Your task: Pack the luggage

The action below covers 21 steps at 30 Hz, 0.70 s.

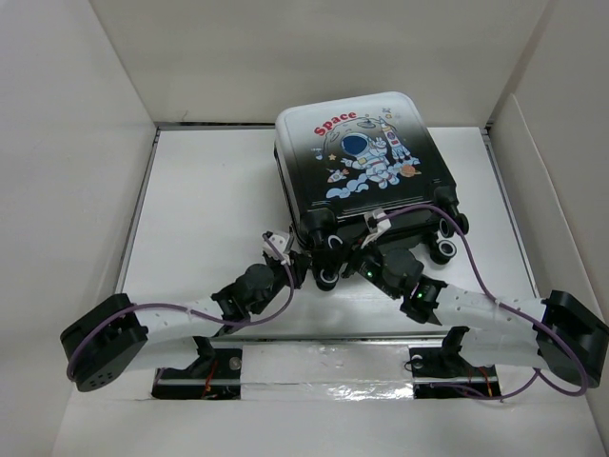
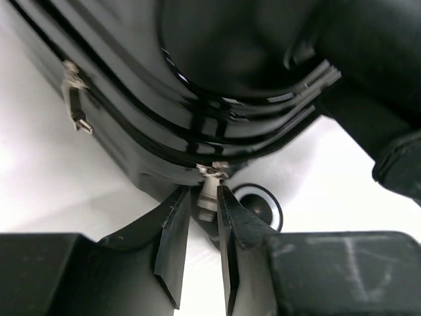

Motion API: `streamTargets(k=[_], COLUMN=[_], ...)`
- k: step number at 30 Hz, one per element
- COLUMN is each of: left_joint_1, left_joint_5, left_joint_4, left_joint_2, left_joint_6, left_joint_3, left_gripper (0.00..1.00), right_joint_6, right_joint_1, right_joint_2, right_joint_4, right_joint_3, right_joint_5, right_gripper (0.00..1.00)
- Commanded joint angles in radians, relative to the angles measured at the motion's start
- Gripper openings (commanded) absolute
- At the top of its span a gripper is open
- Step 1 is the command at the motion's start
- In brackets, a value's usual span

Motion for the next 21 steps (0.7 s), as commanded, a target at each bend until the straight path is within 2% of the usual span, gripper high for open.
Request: streamTargets(k=[1, 7, 13, 17, 21], left_joint_1=[-0.006, -0.006, -0.015, -0.015, -0.015], left_joint_5=[0.062, 0.036, 0.026, 0.013, -0.053], left_joint_4=[0.076, 0.090, 0.105, 0.122, 0.144], left_joint_2=[0.037, 0.104, 0.075, 0.097, 0.153], left_joint_6=[-0.015, 0.008, -0.024, -0.020, -0.009], left_joint_3=[0.007, 0.065, 0.019, 0.036, 0.074], left_gripper=[0.21, 0.23, 0.22, 0.25, 0.23], right_joint_6=[-0.003, -0.008, -0.005, -0.003, -0.005], right_joint_1=[0.017, 0.017, 0.017, 0.017, 0.017], right_joint_2=[-0.030, -0.018, -0.010, -0.002, -0.005], right_joint_4=[0.146, 0.148, 0.148, 0.160, 0.165], right_joint_3=[0.079, 0.085, 0.085, 0.090, 0.089], right_joint_5=[-0.003, -0.020, -0.020, -0.036, -0.049], right_gripper=[0.00, 0.00, 0.00, 0.00, 0.00])
